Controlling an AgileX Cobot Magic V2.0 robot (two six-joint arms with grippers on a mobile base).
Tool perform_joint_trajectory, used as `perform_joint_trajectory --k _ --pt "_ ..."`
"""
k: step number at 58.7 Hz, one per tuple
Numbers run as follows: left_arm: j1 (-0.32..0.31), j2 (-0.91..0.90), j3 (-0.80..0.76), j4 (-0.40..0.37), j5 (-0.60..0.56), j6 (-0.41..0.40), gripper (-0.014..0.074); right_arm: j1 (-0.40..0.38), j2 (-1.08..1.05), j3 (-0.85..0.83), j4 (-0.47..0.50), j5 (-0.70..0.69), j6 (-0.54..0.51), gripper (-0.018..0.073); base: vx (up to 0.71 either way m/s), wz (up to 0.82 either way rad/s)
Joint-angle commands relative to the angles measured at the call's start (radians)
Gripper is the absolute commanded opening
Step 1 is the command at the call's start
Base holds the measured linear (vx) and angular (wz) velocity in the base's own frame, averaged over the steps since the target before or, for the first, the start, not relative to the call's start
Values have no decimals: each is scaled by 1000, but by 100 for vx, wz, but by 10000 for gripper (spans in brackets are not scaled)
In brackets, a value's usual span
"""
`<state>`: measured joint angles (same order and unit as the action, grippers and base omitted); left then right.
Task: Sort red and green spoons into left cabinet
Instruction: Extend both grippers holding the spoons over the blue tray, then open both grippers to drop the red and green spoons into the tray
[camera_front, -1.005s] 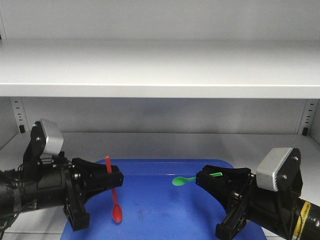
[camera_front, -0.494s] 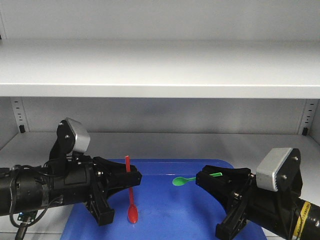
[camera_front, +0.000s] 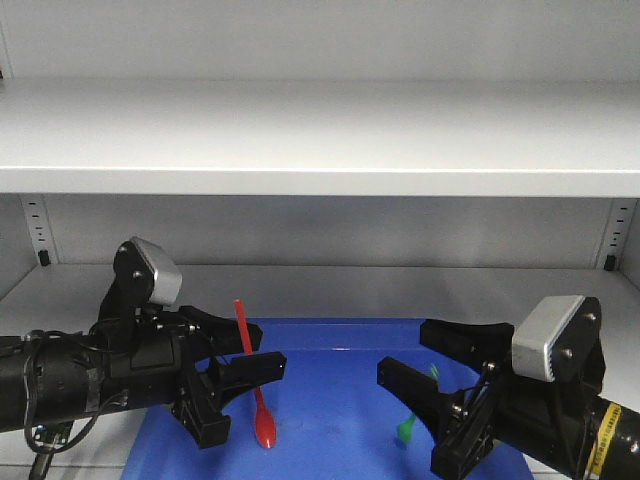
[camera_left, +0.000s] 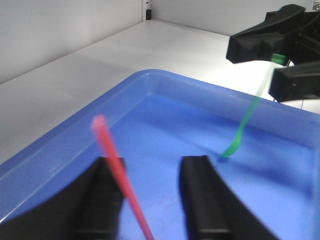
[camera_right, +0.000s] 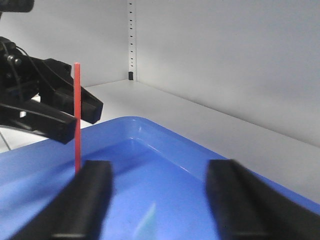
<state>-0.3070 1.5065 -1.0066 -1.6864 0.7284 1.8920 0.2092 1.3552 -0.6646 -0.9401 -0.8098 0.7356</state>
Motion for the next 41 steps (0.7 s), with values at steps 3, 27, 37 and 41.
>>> perform_joint_trajectory --k 3,27,37,41 --pt "-4 -33 -65 -116 -11 -5 552 2 -24 -32 64 -44 -10 605 0 0" --pt "-4 -41 -143 -112 -40 -9 562 2 -24 -32 93 -44 -13 585 0 0" --pt "-4 -61 -143 -110 -47 -9 562 2 -24 -32 93 -44 -13 585 0 0" --pt "-4 -73 -143 -109 -53 -9 558 2 -24 -32 93 -44 -13 585 0 0"
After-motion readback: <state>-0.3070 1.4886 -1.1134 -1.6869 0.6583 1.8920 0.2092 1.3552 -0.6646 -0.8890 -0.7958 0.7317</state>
